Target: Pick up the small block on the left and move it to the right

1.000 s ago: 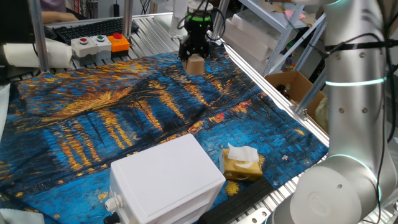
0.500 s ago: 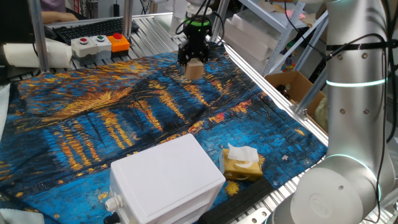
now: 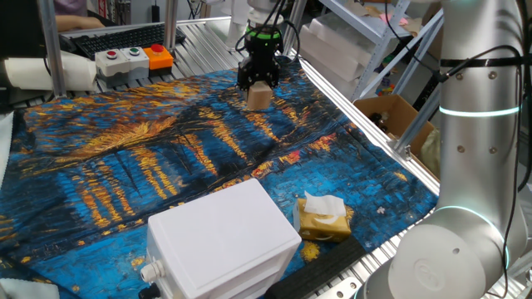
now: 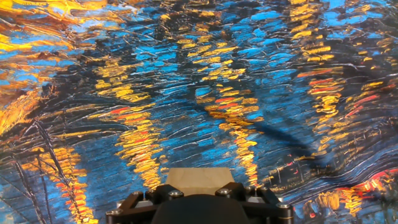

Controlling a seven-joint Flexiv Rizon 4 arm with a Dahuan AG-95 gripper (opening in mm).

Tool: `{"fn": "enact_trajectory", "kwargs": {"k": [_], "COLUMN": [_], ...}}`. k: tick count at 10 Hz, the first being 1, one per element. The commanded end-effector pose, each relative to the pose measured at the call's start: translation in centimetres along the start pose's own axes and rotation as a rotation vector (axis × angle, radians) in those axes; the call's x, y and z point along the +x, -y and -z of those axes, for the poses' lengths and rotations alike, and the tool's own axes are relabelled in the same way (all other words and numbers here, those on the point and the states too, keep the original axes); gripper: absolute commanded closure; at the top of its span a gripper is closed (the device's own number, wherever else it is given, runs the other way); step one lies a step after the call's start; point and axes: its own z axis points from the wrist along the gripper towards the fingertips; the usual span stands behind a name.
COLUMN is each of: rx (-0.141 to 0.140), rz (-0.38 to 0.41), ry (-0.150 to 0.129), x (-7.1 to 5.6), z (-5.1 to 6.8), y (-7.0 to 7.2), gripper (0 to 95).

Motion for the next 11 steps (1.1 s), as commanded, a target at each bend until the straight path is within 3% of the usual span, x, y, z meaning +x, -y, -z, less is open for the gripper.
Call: {"fn": "enact_trajectory", "kwargs": {"k": [1, 11], "rx": [0.004, 0.052], "rz": [0.011, 0.094], "ry": [0.002, 0.008], "x": [-0.07, -0.07], "z": [0.01, 0.01], "y": [0.01, 0.01], "gripper": [95.0, 95.0]}}
